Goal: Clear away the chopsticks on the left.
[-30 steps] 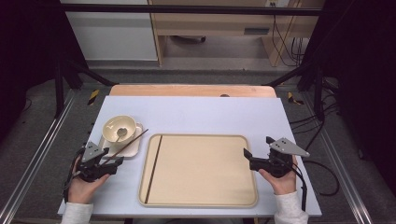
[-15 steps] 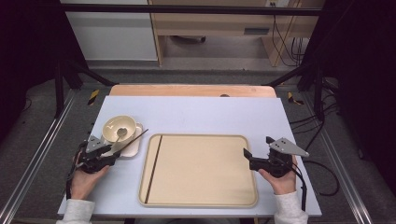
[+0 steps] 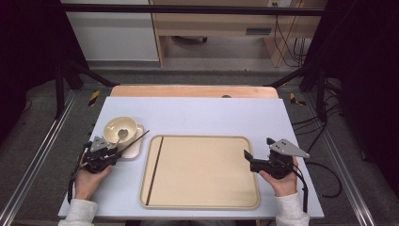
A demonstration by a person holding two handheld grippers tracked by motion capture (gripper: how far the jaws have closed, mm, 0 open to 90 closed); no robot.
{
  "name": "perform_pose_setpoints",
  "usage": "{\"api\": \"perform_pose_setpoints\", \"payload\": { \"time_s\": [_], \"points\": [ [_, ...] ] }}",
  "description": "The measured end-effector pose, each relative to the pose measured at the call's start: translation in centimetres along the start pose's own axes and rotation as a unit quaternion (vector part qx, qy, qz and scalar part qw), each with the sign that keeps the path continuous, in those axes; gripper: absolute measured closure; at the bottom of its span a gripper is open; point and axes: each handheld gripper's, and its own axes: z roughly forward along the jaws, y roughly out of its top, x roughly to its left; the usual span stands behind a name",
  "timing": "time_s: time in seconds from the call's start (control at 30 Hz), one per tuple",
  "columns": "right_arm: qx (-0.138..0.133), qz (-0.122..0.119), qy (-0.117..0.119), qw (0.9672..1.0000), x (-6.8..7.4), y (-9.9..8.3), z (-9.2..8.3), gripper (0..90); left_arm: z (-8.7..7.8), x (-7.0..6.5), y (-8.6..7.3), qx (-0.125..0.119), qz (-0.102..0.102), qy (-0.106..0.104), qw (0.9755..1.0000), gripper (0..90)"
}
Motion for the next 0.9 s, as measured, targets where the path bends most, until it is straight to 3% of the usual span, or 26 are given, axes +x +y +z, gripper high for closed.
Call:
{"api": "perform_pose_setpoints", "payload": {
  "time_s": [0.47,0.67,0.9],
  "points": [
    [-0.001,-0.001,0.001,1.0,0.1,0.0,0.0,6.6,0.0,-0.1,0.0,-0.005,-0.002,-0.023,0.9997,81.2],
    [-0.002,0.0,0.0,1.0,0.0,0.1,-0.1,6.6,-0.3,-0.6,0.1,-0.004,0.018,-0.029,0.9994,84.5],
    [-0.005,-0.001,-0.001,1.0,0.0,0.1,-0.2,6.5,-0.9,-1.4,0.5,-0.007,0.026,-0.037,0.999,84.8]
  ]
}}
